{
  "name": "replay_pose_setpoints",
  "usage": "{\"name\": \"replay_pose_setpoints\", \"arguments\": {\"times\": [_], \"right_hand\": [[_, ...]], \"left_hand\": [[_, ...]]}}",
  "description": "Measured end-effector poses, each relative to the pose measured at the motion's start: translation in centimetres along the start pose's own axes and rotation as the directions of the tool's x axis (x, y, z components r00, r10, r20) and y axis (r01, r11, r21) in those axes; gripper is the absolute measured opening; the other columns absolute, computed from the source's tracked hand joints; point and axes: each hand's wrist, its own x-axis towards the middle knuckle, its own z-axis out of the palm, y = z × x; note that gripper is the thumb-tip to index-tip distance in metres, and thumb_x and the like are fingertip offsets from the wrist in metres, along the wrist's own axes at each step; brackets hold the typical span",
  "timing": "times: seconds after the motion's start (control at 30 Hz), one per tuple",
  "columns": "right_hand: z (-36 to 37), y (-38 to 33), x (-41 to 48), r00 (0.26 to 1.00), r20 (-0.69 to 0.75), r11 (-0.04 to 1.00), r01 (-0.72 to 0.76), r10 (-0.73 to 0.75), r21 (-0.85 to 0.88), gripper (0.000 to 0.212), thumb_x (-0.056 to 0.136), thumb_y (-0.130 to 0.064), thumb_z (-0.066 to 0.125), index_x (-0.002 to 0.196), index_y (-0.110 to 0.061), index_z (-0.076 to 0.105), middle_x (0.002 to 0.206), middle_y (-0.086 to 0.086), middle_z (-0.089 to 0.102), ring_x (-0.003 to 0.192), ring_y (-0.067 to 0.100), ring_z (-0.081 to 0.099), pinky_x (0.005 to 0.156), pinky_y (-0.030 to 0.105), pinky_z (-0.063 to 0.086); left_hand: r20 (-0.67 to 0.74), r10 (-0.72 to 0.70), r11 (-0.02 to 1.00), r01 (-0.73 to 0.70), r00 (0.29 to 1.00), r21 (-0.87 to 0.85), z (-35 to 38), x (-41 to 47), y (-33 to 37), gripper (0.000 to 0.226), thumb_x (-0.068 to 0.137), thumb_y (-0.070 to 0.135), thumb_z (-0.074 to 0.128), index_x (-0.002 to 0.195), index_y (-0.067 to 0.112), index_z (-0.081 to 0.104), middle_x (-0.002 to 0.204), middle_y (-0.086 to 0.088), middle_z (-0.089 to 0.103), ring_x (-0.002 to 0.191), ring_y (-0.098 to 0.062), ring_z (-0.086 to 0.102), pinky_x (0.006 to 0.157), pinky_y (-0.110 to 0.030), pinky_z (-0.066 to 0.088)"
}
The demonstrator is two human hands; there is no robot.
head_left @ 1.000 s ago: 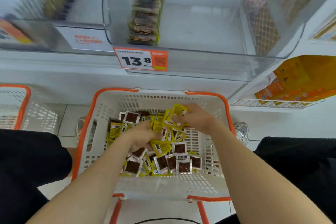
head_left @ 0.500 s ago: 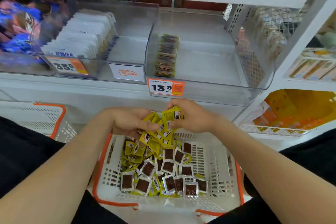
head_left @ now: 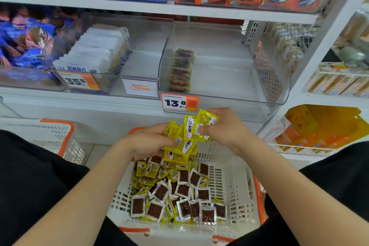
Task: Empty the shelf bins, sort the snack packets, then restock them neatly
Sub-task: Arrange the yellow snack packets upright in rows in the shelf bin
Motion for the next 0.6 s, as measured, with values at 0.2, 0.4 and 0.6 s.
{"name": "replay_pose_setpoints", "arguments": {"times": [0.2, 0.4, 0.6], "right_hand": [[-0.4, -0.3, -0.7, 0.951, 0.123, 0.795, 0.304, -0.283, -0.525, 0.031, 0.091, -0.008, 0.073, 0.106, -0.032, 0.059, 0.086, -0.009, 0.065, 0.083, 0.012, 0.058, 0.075, 0.035, 0.045], [0.7, 1.0, -0.8, 0.844, 0.410, 0.662, 0.530, -0.347, -0.530, 0.042, 0.092, -0.002, 0.070, 0.114, -0.037, 0.062, 0.106, -0.008, 0.055, 0.102, 0.015, 0.058, 0.085, 0.032, 0.048], [-0.1, 0.9, -0.6, 0.938, 0.142, 0.874, 0.346, -0.316, -0.340, 0.046, 0.089, -0.011, 0.078, 0.115, -0.043, 0.057, 0.099, -0.020, 0.068, 0.096, 0.003, 0.063, 0.084, 0.026, 0.051]], "left_hand": [[0.004, -0.008, 1.000, 0.008, 1.000, -0.008, 1.2, 0.5, 0.4, 0.041, 0.099, -0.006, 0.057, 0.133, 0.016, 0.063, 0.123, -0.009, 0.076, 0.113, -0.025, 0.073, 0.090, -0.037, 0.060], [0.106, -0.061, 0.996, 0.067, 0.993, -0.057, 1.1, 0.3, 0.3, 0.030, 0.097, -0.008, 0.053, 0.124, 0.000, 0.064, 0.116, -0.021, 0.071, 0.104, -0.034, 0.069, 0.094, -0.046, 0.057], [0.147, 0.010, 1.000, -0.012, 0.989, 0.014, 0.9, 0.5, 0.0, 0.049, 0.097, -0.001, 0.068, 0.143, 0.009, 0.055, 0.139, -0.020, 0.065, 0.131, -0.045, 0.059, 0.117, -0.064, 0.038]]}}
